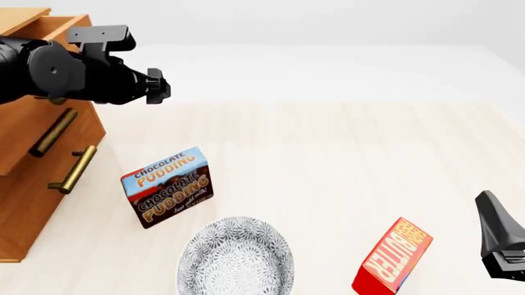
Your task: Put the butter at the front in the top drawer of the cabinet and close it.
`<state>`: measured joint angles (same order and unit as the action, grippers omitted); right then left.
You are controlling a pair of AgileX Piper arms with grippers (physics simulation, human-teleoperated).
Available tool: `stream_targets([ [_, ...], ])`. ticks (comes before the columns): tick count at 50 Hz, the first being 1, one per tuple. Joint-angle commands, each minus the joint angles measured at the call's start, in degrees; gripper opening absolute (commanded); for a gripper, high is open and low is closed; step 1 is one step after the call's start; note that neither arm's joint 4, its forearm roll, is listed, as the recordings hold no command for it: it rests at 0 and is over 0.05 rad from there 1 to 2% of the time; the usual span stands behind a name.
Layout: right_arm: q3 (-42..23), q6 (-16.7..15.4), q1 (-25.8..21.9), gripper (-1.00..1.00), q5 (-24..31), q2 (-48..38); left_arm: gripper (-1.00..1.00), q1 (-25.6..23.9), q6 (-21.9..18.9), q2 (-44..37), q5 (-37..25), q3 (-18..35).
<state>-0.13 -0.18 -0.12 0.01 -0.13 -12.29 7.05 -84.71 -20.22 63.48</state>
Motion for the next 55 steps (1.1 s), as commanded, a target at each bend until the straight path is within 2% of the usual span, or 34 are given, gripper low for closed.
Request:
stream_targets([
  [1, 0.02, 0.02, 0.0, 1.0, 0.0, 0.03, 1.0, 3.02, -0.75, 0.43, 1.01, -1.54],
  [3, 0.02, 0.02, 0.01, 1.0, 0.0, 0.03, 1.0, 5.37, -2.35, 0.53, 0.77, -1.84],
  [5, 0.02, 0.03, 0.0, 1.0, 0.0, 0.03, 1.0, 5.37, -2.55, 0.29, 0.81, -2.04],
  [22, 0.02, 0.03, 0.01, 1.0, 0.0, 0.03, 1.0, 7.33, -3.06, 0.85, 1.85, -3.6],
  [55, 0.02, 0.04, 0.02, 1.0, 0.0, 0.03, 1.0, 16.74, -3.92, 6.19, 3.59, -9.51],
])
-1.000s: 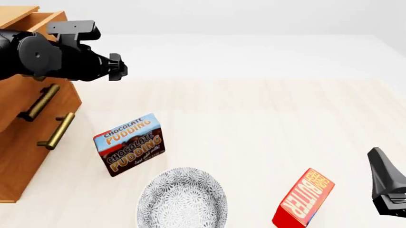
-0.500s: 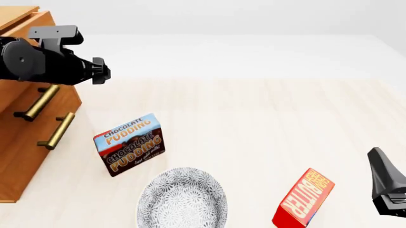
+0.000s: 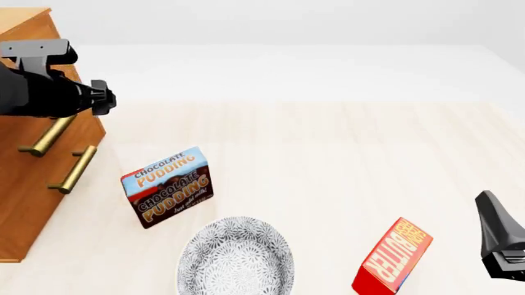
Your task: Put the butter at the front in the top drawer of the cabinet and close it.
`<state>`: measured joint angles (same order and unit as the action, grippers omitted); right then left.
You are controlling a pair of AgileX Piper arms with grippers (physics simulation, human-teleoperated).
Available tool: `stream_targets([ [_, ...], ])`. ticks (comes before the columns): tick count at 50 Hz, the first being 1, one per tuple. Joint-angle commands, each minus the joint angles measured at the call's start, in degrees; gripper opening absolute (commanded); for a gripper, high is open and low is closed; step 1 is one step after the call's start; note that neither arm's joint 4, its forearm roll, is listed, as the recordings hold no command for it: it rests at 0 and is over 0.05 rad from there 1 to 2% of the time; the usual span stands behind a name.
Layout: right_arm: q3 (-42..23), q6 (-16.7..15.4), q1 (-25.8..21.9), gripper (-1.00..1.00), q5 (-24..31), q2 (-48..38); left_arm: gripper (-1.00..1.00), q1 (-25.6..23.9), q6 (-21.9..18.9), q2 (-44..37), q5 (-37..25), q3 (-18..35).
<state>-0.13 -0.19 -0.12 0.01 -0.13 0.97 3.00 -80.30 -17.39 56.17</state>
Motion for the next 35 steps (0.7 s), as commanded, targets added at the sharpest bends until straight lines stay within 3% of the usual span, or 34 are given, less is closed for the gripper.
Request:
stream_targets([
  [1, 0.02, 0.03, 0.0, 1.0, 0.0, 0.03, 1.0, 3.67, 0.25, 2.04, 0.85, -2.43],
  [10, 0.02, 0.03, 0.01, 1.0, 0.01, 0.03, 1.0, 4.99, 0.71, 3.41, 0.92, -3.28],
  [15, 0.02, 0.03, 0.02, 1.0, 0.01, 0.03, 1.0, 1.94, 1.06, 3.45, 0.51, -2.66],
  [20, 0.02, 0.04, 0.01, 1.0, 0.01, 0.03, 1.0, -3.33, 4.29, 3.47, 1.04, -2.32],
  [35, 0.02, 0.02, 0.01, 1.0, 0.01, 0.03, 1.0, -6.27, 4.53, 3.81, 0.68, -2.13],
])
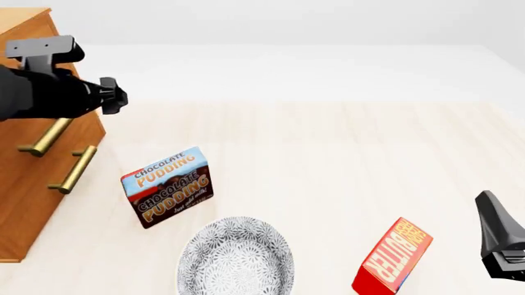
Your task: Put the butter at the front in the top drawer of the cabinet and close it.
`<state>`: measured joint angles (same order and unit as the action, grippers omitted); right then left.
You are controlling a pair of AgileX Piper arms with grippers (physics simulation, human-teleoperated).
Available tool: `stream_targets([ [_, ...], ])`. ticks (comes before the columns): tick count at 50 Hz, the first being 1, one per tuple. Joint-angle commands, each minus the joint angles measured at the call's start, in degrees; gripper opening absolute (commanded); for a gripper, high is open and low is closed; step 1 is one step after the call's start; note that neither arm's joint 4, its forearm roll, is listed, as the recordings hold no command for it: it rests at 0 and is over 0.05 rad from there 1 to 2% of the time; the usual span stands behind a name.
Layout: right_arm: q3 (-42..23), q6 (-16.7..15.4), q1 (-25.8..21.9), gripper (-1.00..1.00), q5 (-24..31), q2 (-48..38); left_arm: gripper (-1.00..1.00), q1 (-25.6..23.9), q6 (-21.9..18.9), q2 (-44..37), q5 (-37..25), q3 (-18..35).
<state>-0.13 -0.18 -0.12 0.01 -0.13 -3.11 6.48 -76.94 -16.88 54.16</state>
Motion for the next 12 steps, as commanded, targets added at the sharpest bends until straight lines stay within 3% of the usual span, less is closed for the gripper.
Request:
stream_targets([
  [1, 0.02, 0.03, 0.01, 1.0, 0.0, 0.03, 1.0, -2.26, 0.85, 0.36, 0.04, 0.03],
  [12, 0.02, 0.03, 0.01, 1.0, 0.0, 0.03, 1.0, -3.51, 0.33, 2.34, -1.32, 0.5],
])
